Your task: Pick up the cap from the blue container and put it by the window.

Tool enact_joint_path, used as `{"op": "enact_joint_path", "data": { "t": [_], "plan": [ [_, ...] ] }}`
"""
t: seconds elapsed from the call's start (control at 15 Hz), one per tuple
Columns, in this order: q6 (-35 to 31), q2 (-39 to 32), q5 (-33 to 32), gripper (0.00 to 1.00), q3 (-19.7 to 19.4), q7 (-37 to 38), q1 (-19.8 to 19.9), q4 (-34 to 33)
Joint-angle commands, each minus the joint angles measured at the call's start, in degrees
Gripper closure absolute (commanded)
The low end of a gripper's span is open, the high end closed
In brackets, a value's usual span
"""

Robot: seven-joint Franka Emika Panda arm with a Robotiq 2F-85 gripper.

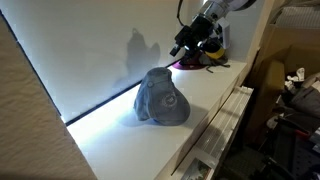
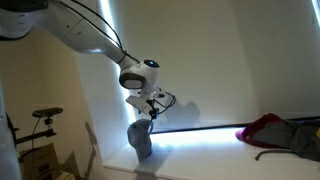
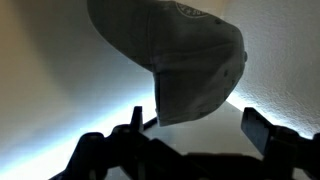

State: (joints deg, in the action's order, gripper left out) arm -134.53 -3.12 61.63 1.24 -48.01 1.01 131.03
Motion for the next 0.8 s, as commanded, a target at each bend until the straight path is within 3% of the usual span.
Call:
{"op": "enact_joint_path", "data": {
  "t": [0.0, 0.2, 0.27, 0.73],
  "plan": [
    [-2.2, -0.3, 1.1, 0.00, 0.1, -1.5, -0.7, 0.0],
    [1.1, -5.9, 0.1, 0.00, -0.4, 0.9, -0.1, -3.2],
    [-0.2, -2.1, 0.0, 0.00, -0.1, 0.5, -0.4, -0.7],
    [-0.7, -3.5, 1.2, 0.00, 0.0, -0.2, -0.4, -1.4]
  ]
}}
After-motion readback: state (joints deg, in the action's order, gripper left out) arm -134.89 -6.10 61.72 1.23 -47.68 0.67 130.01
